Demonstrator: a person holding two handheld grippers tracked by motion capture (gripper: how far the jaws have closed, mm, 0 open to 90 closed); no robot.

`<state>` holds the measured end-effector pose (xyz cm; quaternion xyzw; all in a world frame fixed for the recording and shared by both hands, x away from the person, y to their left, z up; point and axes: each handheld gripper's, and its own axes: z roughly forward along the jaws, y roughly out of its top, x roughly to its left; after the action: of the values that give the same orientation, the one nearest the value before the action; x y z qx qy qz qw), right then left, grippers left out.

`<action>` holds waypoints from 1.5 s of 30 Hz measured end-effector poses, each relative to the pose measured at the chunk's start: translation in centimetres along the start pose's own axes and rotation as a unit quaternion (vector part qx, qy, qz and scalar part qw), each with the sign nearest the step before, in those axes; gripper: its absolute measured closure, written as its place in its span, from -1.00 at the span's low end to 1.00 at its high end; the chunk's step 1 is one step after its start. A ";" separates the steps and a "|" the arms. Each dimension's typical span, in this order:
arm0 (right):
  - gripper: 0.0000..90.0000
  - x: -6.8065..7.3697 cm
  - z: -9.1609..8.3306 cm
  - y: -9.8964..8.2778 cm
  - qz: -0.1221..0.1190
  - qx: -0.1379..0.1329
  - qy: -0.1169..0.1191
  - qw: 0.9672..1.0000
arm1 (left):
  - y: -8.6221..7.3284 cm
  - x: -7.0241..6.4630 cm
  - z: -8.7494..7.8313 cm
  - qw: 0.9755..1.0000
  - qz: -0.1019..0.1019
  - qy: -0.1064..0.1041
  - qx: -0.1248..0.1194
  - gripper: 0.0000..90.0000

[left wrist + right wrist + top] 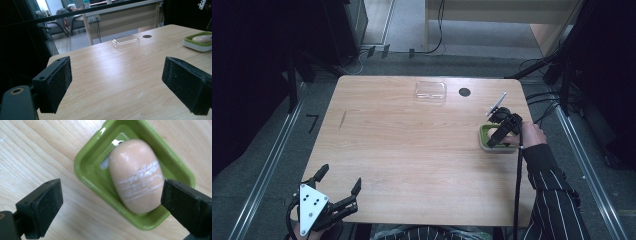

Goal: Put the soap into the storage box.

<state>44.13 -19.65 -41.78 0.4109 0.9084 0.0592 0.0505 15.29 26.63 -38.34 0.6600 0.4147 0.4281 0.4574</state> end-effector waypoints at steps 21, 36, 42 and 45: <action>-0.91 5.5 -0.8 -2.1 0.000 0.028 -0.023 0.999 | 0.1 -0.1 0.4 1.000 0.003 -0.007 -0.001 -0.79; -0.91 9.5 0.2 -5.2 -0.020 0.041 -0.040 0.998 | 0.1 -0.1 0.5 1.000 0.005 -0.009 -0.002 -0.79; -0.91 10.3 0.6 -6.5 -0.015 0.040 -0.046 0.998 | 0.2 -0.2 0.6 1.000 0.003 -0.010 -0.003 -0.79; -0.91 10.3 0.8 -7.3 -0.011 0.033 -0.042 0.999 | 0.2 -0.2 0.6 1.000 0.004 -0.012 -0.002 -0.79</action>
<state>32.08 -16.59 -44.07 0.4040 0.9116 0.0112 0.0755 15.84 26.23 -38.35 0.6658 0.4057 0.4232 0.4615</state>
